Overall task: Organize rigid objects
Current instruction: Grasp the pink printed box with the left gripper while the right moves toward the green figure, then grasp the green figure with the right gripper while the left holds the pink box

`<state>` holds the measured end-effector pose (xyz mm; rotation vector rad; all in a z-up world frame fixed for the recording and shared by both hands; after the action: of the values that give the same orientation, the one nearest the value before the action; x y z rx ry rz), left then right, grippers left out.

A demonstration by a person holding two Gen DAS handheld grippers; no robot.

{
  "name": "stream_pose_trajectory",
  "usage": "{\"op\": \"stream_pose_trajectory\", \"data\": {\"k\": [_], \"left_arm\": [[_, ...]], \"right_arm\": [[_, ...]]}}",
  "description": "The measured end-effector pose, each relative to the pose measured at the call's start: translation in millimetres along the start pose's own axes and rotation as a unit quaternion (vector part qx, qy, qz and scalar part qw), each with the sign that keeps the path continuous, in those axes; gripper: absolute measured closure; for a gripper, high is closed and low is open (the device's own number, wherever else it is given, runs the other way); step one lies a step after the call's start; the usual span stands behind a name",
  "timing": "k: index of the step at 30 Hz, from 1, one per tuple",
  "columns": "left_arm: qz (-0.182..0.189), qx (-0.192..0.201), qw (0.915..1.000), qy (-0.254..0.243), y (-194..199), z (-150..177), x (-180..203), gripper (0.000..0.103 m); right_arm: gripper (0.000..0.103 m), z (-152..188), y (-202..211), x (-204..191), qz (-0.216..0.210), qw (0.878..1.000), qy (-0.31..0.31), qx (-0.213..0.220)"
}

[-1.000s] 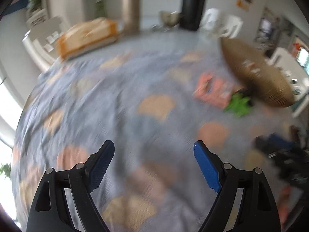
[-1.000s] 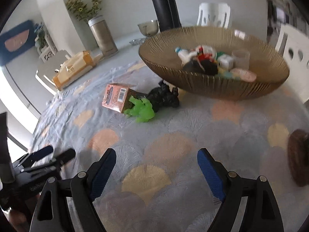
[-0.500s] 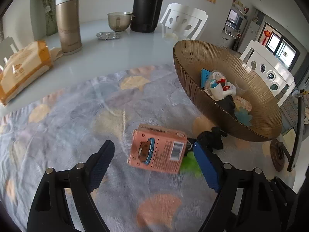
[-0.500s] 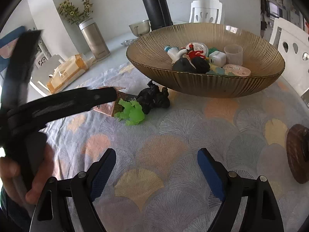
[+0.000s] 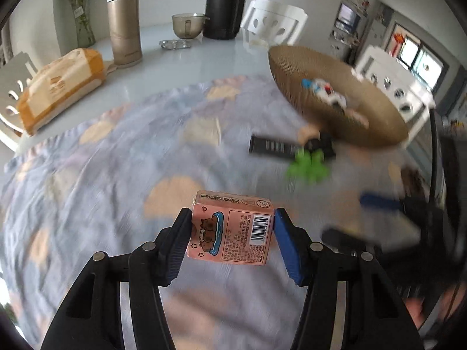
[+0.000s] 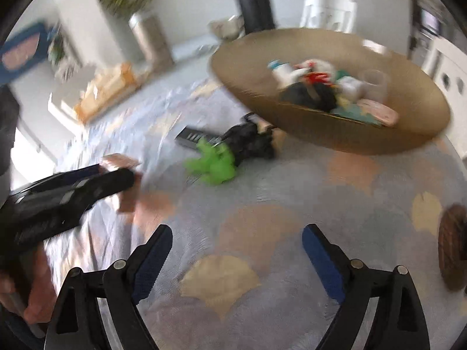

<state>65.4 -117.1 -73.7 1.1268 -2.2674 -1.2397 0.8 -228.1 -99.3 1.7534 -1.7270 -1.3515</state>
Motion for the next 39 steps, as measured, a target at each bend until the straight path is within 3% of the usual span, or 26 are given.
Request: {"op": "stream_pose_trajectory", "data": {"k": [3, 7, 9, 12, 15, 16, 18, 23, 28, 31, 34, 35, 38, 39], "left_arm": [[-0.020, 0.002, 0.9993, -0.033, 7, 17, -2, 0.049], [-0.026, 0.009, 0.9967, -0.077, 17, 29, 2, 0.049], [-0.036, 0.016, 0.9923, -0.117, 22, 35, 11, 0.047], [-0.064, 0.020, 0.9841, -0.165, 22, 44, 21, 0.045], [-0.094, 0.020, 0.9776, -0.187, 19, 51, 25, 0.038], [-0.095, 0.022, 0.9779, -0.185, 21, 51, 25, 0.036], [-0.096, 0.015, 0.9809, -0.169, 22, 54, 20, 0.031], [-0.105, 0.008, 0.9872, -0.119, 29, 69, -5, 0.030], [-0.115, -0.013, 0.9922, -0.046, 31, 81, -39, 0.030], [-0.068, -0.013, 0.9976, -0.010, 39, 79, -34, 0.030], [-0.011, -0.005, 0.9999, -0.001, 43, 71, -6, 0.027], [-0.014, -0.006, 0.9999, -0.001, 41, 68, 3, 0.022], [-0.083, -0.011, 0.9959, 0.036, 24, 57, 3, 0.024], [-0.078, -0.013, 0.9954, 0.054, 18, 53, 4, 0.026]], "right_arm": [[0.013, -12, -12, -11, -0.028, 0.999, 0.001, -0.018], [0.013, -30, -26, -10, -0.004, 1.000, -0.001, 0.000], [0.018, -34, -30, -13, 0.004, 1.000, 0.004, 0.011], [0.036, -42, -34, -17, 0.022, 0.999, 0.021, 0.030], [0.067, -44, -34, -19, 0.035, 0.997, 0.047, 0.046], [0.075, -43, -33, -18, 0.034, 0.997, 0.052, 0.045], [0.075, -38, -28, -19, 0.002, 0.998, 0.048, 0.040], [0.075, -16, -15, -24, -0.087, 0.994, 0.062, 0.022], [0.075, -8, -1, -32, -0.135, 0.988, 0.071, 0.039], [0.075, -9, -1, -24, -0.150, 0.987, 0.045, 0.042], [0.075, -10, 5, -22, -0.160, 0.985, 0.037, 0.050], [0.075, -9, 6, -22, -0.159, 0.985, 0.038, 0.052], [0.074, -7, 6, -24, -0.150, 0.987, 0.044, 0.047], [0.072, -6, 5, -24, -0.148, 0.987, 0.043, 0.043]]}}
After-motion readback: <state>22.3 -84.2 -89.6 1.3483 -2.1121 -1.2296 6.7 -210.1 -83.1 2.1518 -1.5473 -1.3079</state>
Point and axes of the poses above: each gripper's, at about its wrist camera, not at the fingertips, and y roughly against the way its jaws point, x to its right, z to its underside, the point moved 9 cm from there along -y, roughly the way its jaws point, and after that the axes turned 13 degrees about -z, right-handed, at the moved point
